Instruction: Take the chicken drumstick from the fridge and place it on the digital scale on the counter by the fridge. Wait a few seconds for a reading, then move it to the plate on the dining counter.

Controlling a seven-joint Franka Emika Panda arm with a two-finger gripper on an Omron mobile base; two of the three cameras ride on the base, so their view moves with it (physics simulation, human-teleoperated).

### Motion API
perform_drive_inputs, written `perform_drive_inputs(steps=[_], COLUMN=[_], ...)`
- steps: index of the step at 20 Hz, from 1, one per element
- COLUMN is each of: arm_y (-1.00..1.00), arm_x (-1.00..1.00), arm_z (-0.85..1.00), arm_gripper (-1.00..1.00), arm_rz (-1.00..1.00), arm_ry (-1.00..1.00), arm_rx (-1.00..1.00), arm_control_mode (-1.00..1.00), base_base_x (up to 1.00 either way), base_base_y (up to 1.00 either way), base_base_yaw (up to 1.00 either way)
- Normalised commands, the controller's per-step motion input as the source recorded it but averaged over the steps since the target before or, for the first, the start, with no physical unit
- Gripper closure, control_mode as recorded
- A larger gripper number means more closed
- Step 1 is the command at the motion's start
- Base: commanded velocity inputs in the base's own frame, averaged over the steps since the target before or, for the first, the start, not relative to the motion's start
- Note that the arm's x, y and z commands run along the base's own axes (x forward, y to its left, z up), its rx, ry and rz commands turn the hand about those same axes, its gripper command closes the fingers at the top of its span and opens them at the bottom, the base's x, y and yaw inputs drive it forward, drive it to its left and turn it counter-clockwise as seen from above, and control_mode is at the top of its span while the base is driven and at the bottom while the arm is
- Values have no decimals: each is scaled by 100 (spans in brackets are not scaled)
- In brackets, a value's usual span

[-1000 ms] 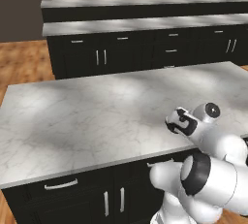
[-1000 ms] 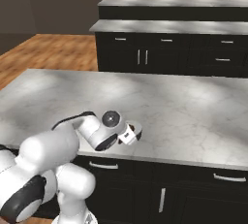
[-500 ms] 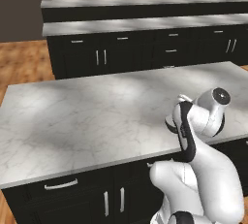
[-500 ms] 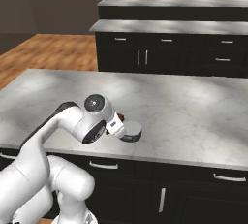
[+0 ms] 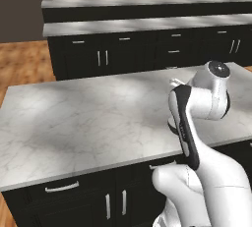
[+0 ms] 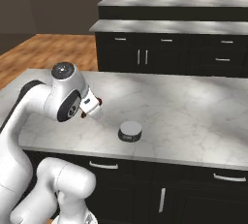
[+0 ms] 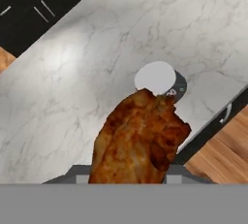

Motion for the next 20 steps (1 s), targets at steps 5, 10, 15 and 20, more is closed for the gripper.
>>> perform_drive_inputs(steps=[5, 10, 15, 20], arm_y=[48, 27, 8, 0], arm_x=[-55, -58, -6, 0], arm_z=[100, 60, 1, 0], arm_gripper=[100, 100, 100, 100], arm_rz=[18, 22, 10, 0], arm_ry=[10, 11, 5, 0], arm_rx=[0, 0, 0, 0], arm_control_mode=[-100, -100, 100, 100], base_base_x=[0, 0, -18, -88], base_base_y=[0, 0, 30, 100], base_base_yaw=[0, 0, 11, 24])
